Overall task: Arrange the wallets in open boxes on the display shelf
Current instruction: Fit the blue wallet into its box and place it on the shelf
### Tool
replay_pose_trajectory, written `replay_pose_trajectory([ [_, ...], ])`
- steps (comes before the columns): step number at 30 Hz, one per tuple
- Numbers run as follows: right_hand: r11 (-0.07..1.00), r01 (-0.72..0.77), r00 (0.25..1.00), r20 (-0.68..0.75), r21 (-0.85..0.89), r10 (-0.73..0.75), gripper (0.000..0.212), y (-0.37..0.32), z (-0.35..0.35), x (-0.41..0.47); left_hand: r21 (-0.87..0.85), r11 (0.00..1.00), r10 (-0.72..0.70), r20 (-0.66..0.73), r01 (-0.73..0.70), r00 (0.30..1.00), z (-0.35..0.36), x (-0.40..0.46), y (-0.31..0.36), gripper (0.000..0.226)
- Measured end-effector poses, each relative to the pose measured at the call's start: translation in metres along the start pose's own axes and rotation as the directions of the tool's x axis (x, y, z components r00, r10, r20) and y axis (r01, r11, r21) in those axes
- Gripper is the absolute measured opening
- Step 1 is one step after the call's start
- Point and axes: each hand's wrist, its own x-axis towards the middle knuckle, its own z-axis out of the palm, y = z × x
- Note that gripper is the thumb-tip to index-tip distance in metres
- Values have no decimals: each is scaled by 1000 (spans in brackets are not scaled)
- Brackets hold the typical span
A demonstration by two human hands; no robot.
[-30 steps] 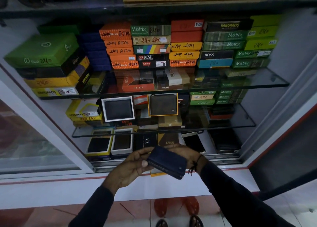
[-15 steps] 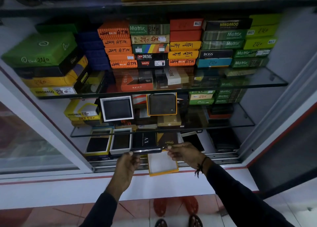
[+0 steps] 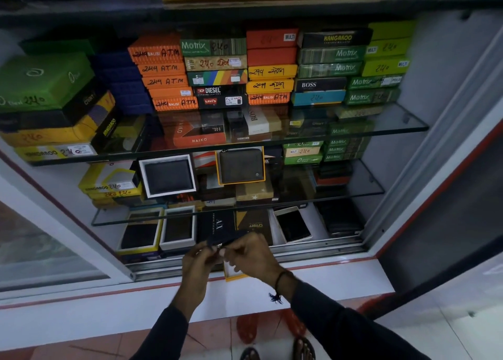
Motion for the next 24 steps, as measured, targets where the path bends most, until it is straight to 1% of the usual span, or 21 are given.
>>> replay_pose_trajectory([
  [1, 999, -37, 999, 9, 37, 37, 19, 2, -7, -1, -14, 1000, -24, -2, 24, 1000, -3, 0, 1, 40],
  [3, 976, -149, 988, 55, 159, 142, 18, 7, -25, 0, -64, 995, -72, 0, 72, 997, -9, 2, 0, 23],
  [5, 931, -248, 969, 86, 269, 233, 16, 13, -46, 1, -106, 989, -98, 11, 98, 995, -11, 2, 3, 20],
  [8, 861, -277, 960, 73, 427, 272, 13, 25, -77, 2, -200, 974, -102, 39, 108, 994, -12, 3, 8, 21],
  [11, 784, -332, 942, 142, 524, 303, 28, 40, -93, 1, -277, 946, -144, 101, 167, 984, -6, 1, 11, 24],
  [13, 715, -379, 922, 178, 588, 343, 34, 51, -92, 3, -355, 913, -151, 164, 201, 975, 1, 0, 11, 17],
  [14, 674, -392, 915, 188, 626, 357, 33, 53, -89, 4, -386, 899, -137, 200, 206, 970, 6, -3, 12, 14],
  [15, 640, -396, 909, 183, 659, 374, 28, 57, -85, 5, -388, 897, -124, 237, 211, 964, 11, -4, 11, 32],
  [16, 603, -401, 903, 188, 689, 386, 21, 61, -80, 5, -353, 907, -132, 282, 231, 950, 16, -6, 11, 54],
  [17, 577, -394, 906, 198, 715, 373, 21, 62, -75, 5, -336, 908, -134, 336, 252, 932, 20, -8, 9, 68],
  [18, 551, -394, 907, 213, 735, 365, 24, 65, -70, 5, -325, 906, -136, 383, 271, 914, 25, -11, 8, 71],
  [19, 532, -394, 908, 228, 750, 352, 20, 65, -64, 4, -312, 910, -125, 422, 273, 898, 27, -13, 5, 68],
  [20, 484, -394, 908, 249, 781, 338, 10, 61, -59, 2, -301, 914, -115, 448, 270, 887, 30, -15, 4, 64],
  [22, 399, -419, 885, 269, 816, 380, 13, 56, -50, 2, -264, 931, -110, 453, 252, 884, 30, -17, 5, 59],
  [23, 398, -444, 866, 271, 803, 420, 8, 56, -47, 4, -235, 942, -114, 451, 241, 885, 26, -15, 5, 54],
  [24, 414, -469, 844, 258, 780, 470, 12, 57, -45, 5, -201, 953, -118, 445, 228, 888, 22, -14, 6, 49],
])
